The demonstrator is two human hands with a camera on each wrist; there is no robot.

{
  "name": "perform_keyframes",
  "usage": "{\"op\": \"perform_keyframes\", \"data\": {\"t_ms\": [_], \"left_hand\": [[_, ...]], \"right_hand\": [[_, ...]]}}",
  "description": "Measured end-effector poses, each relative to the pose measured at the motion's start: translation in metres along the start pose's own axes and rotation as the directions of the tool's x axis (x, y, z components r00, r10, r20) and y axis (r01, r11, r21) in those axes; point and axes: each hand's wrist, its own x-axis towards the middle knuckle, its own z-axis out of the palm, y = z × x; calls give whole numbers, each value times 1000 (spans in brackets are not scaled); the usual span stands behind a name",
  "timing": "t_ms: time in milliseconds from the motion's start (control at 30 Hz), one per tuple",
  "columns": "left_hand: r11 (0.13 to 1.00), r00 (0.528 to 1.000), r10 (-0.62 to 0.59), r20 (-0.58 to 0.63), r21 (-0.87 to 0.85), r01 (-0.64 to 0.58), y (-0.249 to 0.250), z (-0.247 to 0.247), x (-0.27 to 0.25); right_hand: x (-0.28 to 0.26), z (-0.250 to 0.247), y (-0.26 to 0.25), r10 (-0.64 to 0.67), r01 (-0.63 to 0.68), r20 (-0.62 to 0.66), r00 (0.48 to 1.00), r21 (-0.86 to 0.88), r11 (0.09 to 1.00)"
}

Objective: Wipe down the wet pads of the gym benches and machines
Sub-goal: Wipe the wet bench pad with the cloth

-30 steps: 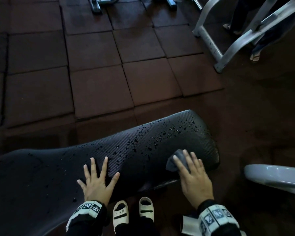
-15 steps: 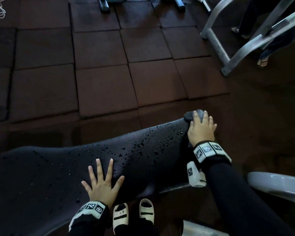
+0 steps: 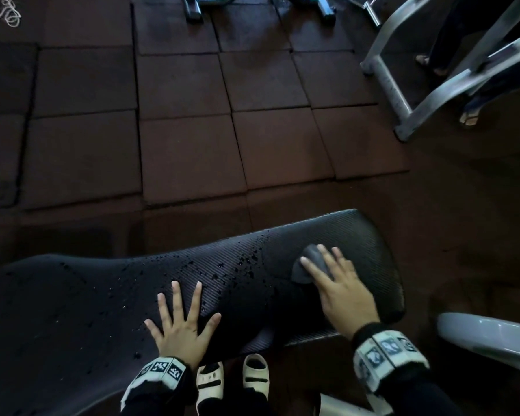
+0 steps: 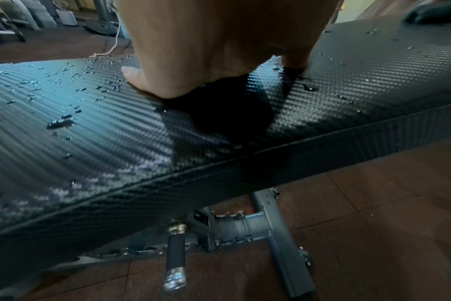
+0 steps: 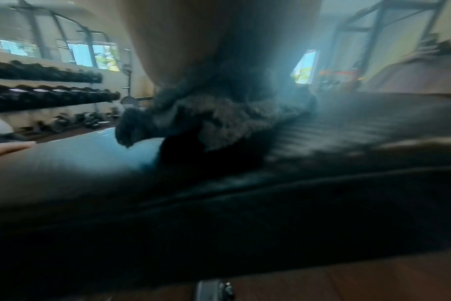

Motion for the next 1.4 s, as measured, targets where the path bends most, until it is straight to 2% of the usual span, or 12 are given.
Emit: {"op": "perform_keyframes", "data": {"t_ms": [167, 300, 433, 533, 600, 700, 767, 900, 1000, 1100, 1233, 1400], "left_hand": [[1000, 1000, -4, -20, 3, 4, 0, 1, 1], [1000, 999, 0, -40, -2, 0, 0, 3, 0], [1000, 999, 1, -54, -7, -2, -1, 5, 0], [1000, 998, 8, -62, -11, -9, -2, 6, 1], [1000, 998, 8, -64, -11, -9, -2, 6, 2], [1000, 998, 8, -57, -15, -9, -2, 6, 2], [1000, 998, 10, -57, -15, -11, -3, 6, 3], [1000, 998, 13, -66, -18, -15, -4, 8, 4], [1000, 996, 13, -83, -14, -15, -4, 9, 4], [1000, 995, 15, -102, -19, -17, -5, 10, 5], [999, 990, 42, -132, -25, -46, -8, 13, 4], [995, 979, 102, -174, 10, -102, -29, 11, 4]], "right_hand": [[26, -26, 46, 312, -302, -85, 946, 106, 947], [71, -36, 28, 409, -402, -63, 910, 105, 910], [90, -28, -22, 263, -262, -29, 964, 46, 964], [68, -9, -52, 25, -25, -12, 1000, 38, 999], [42, 2, -52, -51, 51, -1, 999, 43, 998], [9, 4, -25, -37, 37, 9, 999, 17, 999], [2, -4, 0, 51, -50, -21, 998, 52, 997], [31, -26, 31, 284, -277, -78, 956, 97, 956], [67, -33, 19, 344, -337, -61, 937, 98, 936], [82, -27, -16, 234, -230, -49, 971, 68, 971], [59, -1, -59, 24, -24, -49, 999, 10, 1000], [2, 16, -53, -120, 120, 8, 993, -65, 991]]}}
